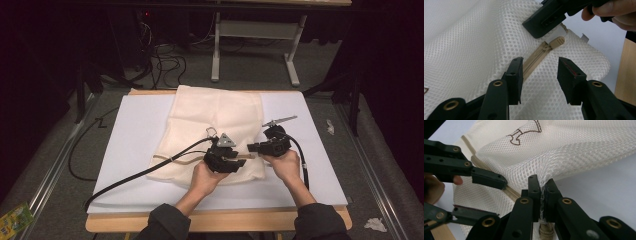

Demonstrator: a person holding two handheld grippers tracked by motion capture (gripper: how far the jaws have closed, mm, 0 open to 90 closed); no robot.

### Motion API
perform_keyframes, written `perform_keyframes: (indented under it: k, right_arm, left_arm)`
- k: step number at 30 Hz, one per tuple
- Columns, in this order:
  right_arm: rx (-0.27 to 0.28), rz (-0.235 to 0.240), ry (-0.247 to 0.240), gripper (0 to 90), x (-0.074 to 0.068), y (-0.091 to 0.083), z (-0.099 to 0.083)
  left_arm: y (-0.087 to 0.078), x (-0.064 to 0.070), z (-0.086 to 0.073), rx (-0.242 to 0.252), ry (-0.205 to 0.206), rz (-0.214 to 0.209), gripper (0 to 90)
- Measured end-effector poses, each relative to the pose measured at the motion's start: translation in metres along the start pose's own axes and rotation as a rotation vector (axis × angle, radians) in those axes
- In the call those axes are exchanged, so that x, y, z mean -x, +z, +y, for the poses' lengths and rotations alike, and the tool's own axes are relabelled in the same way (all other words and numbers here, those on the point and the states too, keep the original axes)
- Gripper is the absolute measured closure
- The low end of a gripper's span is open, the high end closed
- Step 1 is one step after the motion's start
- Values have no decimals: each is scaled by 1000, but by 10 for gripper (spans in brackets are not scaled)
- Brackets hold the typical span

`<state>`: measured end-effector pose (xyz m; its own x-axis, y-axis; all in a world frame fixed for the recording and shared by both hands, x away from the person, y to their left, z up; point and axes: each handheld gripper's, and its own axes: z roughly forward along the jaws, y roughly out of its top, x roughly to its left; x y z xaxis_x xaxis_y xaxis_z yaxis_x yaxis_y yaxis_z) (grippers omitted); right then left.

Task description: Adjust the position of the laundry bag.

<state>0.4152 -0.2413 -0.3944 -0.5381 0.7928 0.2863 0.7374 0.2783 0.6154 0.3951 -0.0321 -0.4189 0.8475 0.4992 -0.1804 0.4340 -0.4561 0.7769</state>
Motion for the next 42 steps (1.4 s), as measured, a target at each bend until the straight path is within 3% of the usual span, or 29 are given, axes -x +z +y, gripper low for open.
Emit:
perform_keyframes:
  k: [17,26,29,42]
  right_arm:
    - [3,20,-9,879,-12,10,4]
    - [0,12,-23,879,-15,15,4]
    - [-3,12,-19,879,-15,15,4]
    - [-9,17,-22,879,-15,17,2]
  left_arm:
    - [11,3,-2,-2,-14,-21,529]
    - [12,4,-1,12,-35,-19,595]
    - [11,4,-2,3,-24,2,668]
    - [12,4,-3,-24,-16,36,827]
